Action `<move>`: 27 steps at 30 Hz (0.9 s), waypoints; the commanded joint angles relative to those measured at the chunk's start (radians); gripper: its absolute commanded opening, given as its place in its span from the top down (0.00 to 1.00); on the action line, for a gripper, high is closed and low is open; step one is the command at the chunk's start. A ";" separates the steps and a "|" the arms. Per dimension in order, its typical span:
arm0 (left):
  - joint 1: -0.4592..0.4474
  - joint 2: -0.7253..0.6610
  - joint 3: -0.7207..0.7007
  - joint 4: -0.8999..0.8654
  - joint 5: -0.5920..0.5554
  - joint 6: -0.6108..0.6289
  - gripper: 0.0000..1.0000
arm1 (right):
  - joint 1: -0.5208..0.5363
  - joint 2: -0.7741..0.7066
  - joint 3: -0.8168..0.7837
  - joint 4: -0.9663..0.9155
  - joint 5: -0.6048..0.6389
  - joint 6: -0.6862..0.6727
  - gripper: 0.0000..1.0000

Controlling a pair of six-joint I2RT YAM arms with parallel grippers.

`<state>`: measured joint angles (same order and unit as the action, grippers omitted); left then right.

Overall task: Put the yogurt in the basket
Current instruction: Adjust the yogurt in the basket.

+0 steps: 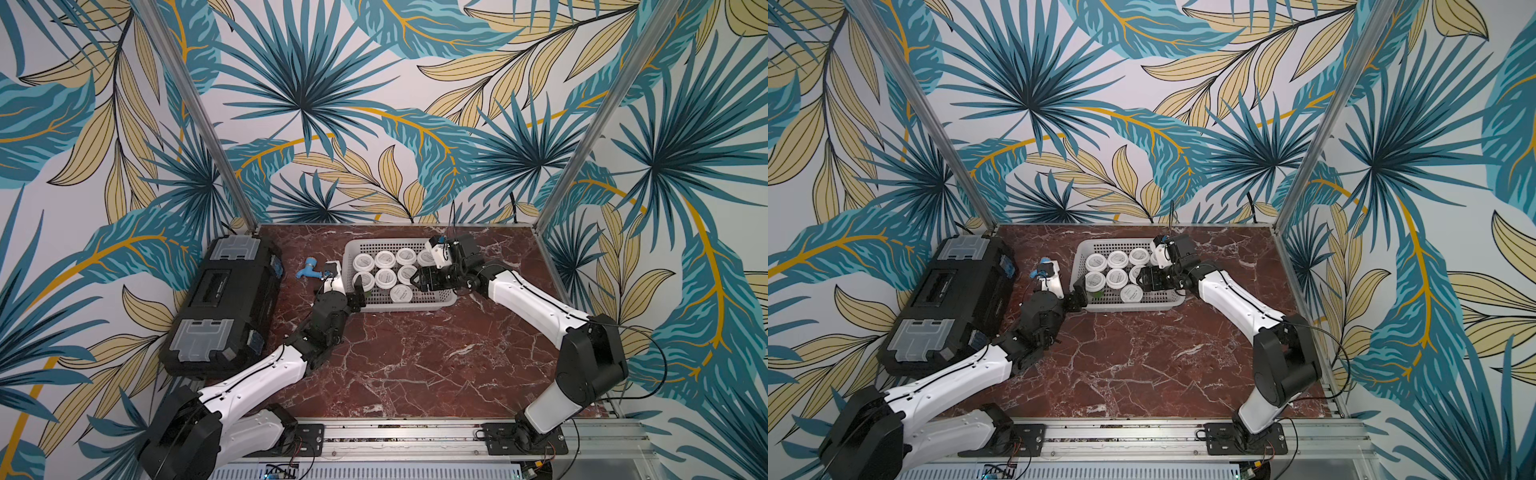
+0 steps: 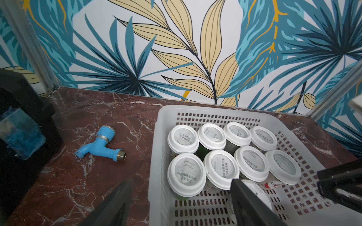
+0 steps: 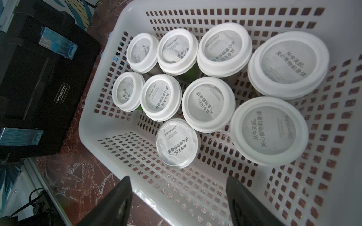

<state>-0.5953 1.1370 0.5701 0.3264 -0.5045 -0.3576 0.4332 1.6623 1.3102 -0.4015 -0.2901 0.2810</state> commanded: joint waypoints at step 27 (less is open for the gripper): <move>0.029 0.021 -0.022 0.044 0.050 -0.056 0.17 | 0.052 0.173 0.130 -0.174 -0.066 -0.081 0.22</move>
<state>-0.5716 1.1656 0.5610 0.3531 -0.4595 -0.4122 0.4801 1.8263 1.4235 -0.5243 -0.3531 0.2310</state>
